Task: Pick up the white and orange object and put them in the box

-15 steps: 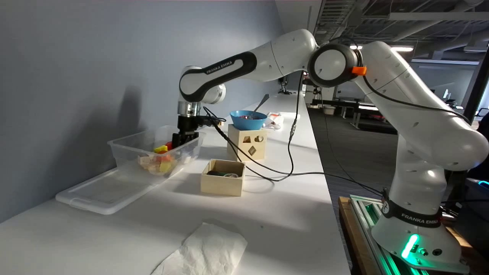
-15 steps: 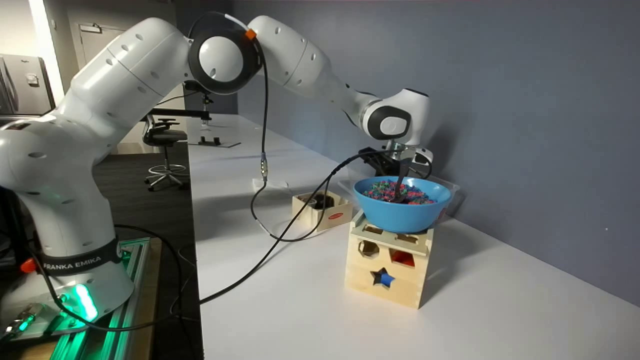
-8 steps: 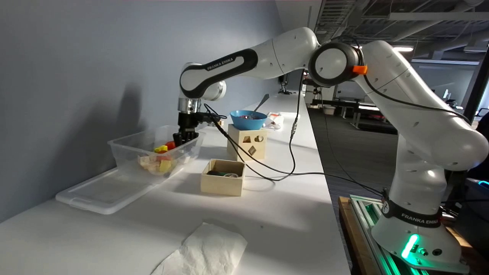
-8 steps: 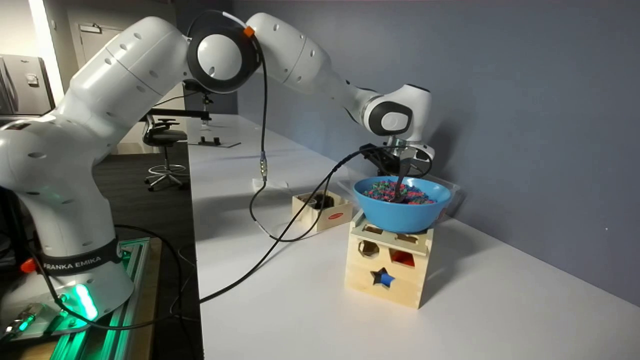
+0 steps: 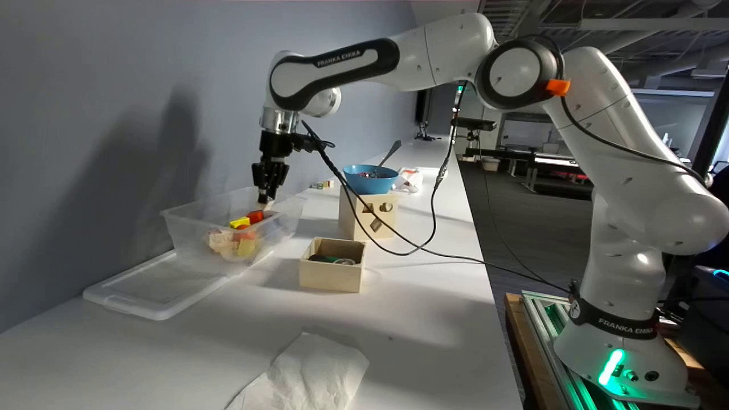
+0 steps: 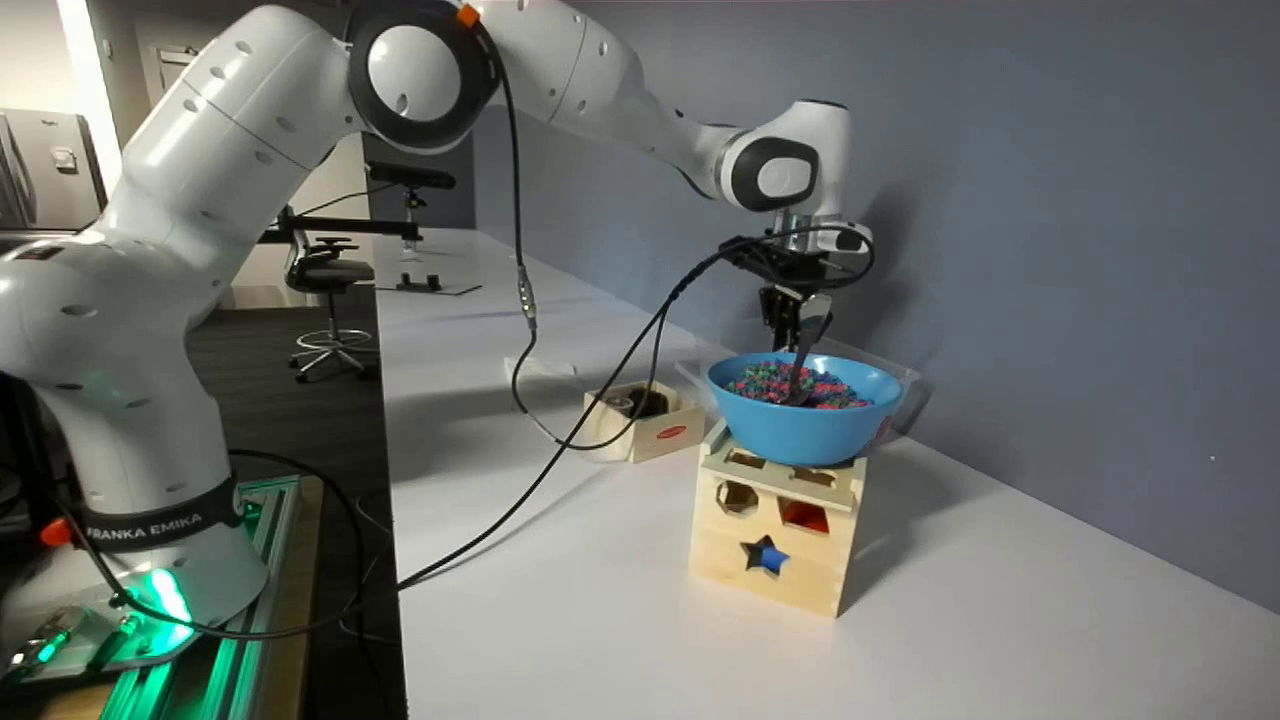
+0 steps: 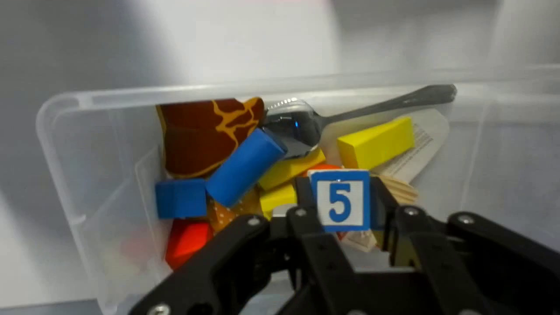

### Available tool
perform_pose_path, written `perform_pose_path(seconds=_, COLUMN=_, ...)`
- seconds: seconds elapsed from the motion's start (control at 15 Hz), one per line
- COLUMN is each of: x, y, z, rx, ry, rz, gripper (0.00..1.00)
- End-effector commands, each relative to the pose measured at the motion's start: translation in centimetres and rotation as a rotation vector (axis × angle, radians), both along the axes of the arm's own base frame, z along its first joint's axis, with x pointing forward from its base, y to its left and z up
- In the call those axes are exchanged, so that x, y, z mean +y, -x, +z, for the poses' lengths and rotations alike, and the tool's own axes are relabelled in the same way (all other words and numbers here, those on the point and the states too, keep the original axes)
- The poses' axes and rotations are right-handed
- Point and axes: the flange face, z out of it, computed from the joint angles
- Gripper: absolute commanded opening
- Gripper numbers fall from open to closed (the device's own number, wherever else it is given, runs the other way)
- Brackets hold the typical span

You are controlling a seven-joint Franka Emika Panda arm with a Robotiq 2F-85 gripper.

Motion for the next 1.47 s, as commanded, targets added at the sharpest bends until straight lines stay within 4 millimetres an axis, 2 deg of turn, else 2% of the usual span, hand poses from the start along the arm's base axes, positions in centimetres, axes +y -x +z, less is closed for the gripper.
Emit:
perform_pose_path(seconds=0.0, x=2.4, y=2.8, z=5.6, rx=-0.045, ry=0.039, rz=0.113, gripper=0.08)
perform_pose_path(seconds=0.13, x=3.9, y=4.8, z=7.3, rx=-0.037, ry=0.017, rz=0.18, gripper=0.08)
perform_pose_path(seconds=0.33, x=5.9, y=8.1, z=7.5, rx=-0.008, ry=-0.029, rz=0.224, gripper=0.08)
perform_pose_path(seconds=0.53, x=7.9, y=11.5, z=6.0, rx=0.064, ry=-0.072, rz=0.198, gripper=0.08)
perform_pose_path(seconds=0.73, x=9.4, y=15.1, z=3.7, rx=0.14, ry=-0.103, rz=0.128, gripper=0.08)
perform_pose_path(seconds=1.0, x=9.3, y=19.7, z=0.6, rx=0.195, ry=-0.117, rz=-0.05, gripper=0.08)
perform_pose_path(seconds=1.13, x=7.9, y=21.8, z=-1.4, rx=0.209, ry=-0.108, rz=-0.164, gripper=0.08)
perform_pose_path(seconds=1.2, x=7.2, y=22.3, z=-2.1, rx=0.211, ry=-0.097, rz=-0.214, gripper=0.08)
perform_pose_path(seconds=1.27, x=8.3, y=19.6, z=-1.3, rx=0.223, ry=-0.096, rz=-0.119, gripper=0.33)
perform_pose_path(seconds=1.4, x=7.2, y=20.9, z=-2.6, rx=0.23, ry=-0.094, rz=-0.175, gripper=0.33)
